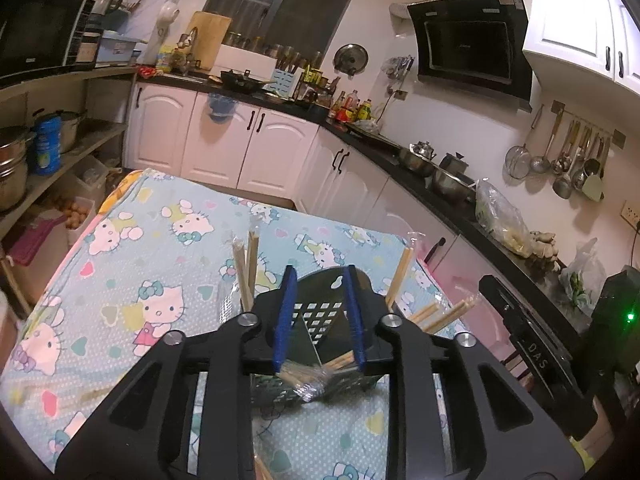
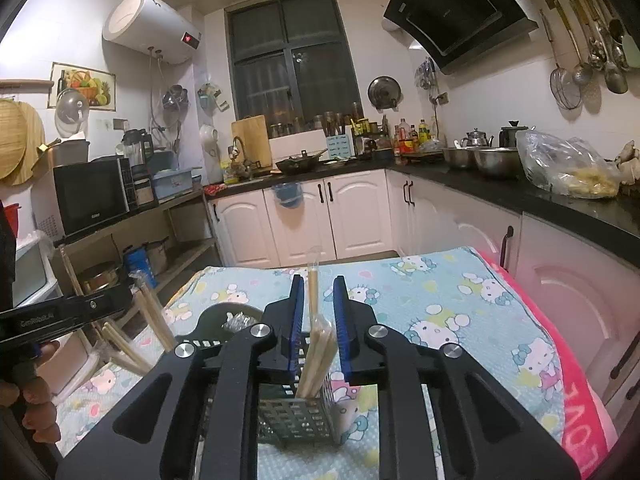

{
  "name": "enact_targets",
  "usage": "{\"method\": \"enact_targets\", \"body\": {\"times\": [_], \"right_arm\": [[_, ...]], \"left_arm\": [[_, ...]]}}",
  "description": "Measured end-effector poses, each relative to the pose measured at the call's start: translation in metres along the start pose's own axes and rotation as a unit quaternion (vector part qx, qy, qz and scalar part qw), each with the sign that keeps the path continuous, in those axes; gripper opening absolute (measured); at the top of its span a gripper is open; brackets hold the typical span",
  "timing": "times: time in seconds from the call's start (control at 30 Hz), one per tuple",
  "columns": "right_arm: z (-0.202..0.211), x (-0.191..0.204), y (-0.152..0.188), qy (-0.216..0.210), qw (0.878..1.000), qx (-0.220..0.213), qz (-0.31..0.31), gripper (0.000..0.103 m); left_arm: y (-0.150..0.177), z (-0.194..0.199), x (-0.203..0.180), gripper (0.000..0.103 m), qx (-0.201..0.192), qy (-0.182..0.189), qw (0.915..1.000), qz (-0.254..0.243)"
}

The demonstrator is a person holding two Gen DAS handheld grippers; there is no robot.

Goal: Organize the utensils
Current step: 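Lower the chopstick into the caddy and open the left gripper while the right gripper releases its chopstick, then move both open grippers down toward the last wrapped chopstick on the bedspread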

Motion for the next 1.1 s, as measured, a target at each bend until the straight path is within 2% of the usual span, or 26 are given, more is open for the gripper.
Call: {"method": "enact_targets", "body": {"times": [0.23, 0.57, 0.7, 0.77, 0.9, 0.97, 1.1], "right_arm": [[0.012, -0.003, 0.007, -0.005, 1.000, 0.009, -0.002, 0.026], [0.027, -0.010, 0.028, 0.000, 0.999, 0.034, -0.011, 0.029], [0.032, -0.013, 0.038, 0.001, 0.999, 0.045, -0.012, 0.031], [0.035, -0.013, 0.042, 0.001, 0.999, 0.049, -0.014, 0.034], [0.040, -0.017, 0.051, 0.002, 0.998, 0.058, -0.019, 0.036], [0.042, -0.019, 0.056, 0.003, 0.998, 0.064, -0.021, 0.038], [0.044, -0.021, 0.067, 0.005, 0.997, 0.076, -0.021, 0.039]], "left_arm": [[0.009, 0.008, 0.003, 0.028, 0.006, -0.010, 0.9999, 0.004], [0.027, 0.021, 0.012, 0.041, 0.014, -0.015, 0.9996, 0.020], [0.034, 0.030, 0.013, 0.046, 0.012, -0.016, 0.9995, 0.025], [0.037, 0.033, 0.013, 0.052, 0.011, -0.016, 0.9994, 0.027], [0.043, 0.041, 0.012, 0.055, 0.008, -0.016, 0.9995, 0.028], [0.045, 0.045, 0.012, 0.064, 0.003, -0.015, 0.9995, 0.026], [0.049, 0.051, 0.014, 0.069, 0.001, -0.017, 0.9995, 0.025]]}}
Point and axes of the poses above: each gripper's, at about its wrist camera, not at the fingertips, and z roughly against the way its jaws point, x to its left, y to its underside, the point moved 9 cm from there along -z, roughly the way its jaws point, and after that the axes turned 10 degrees about x, right-handed, at the moved point
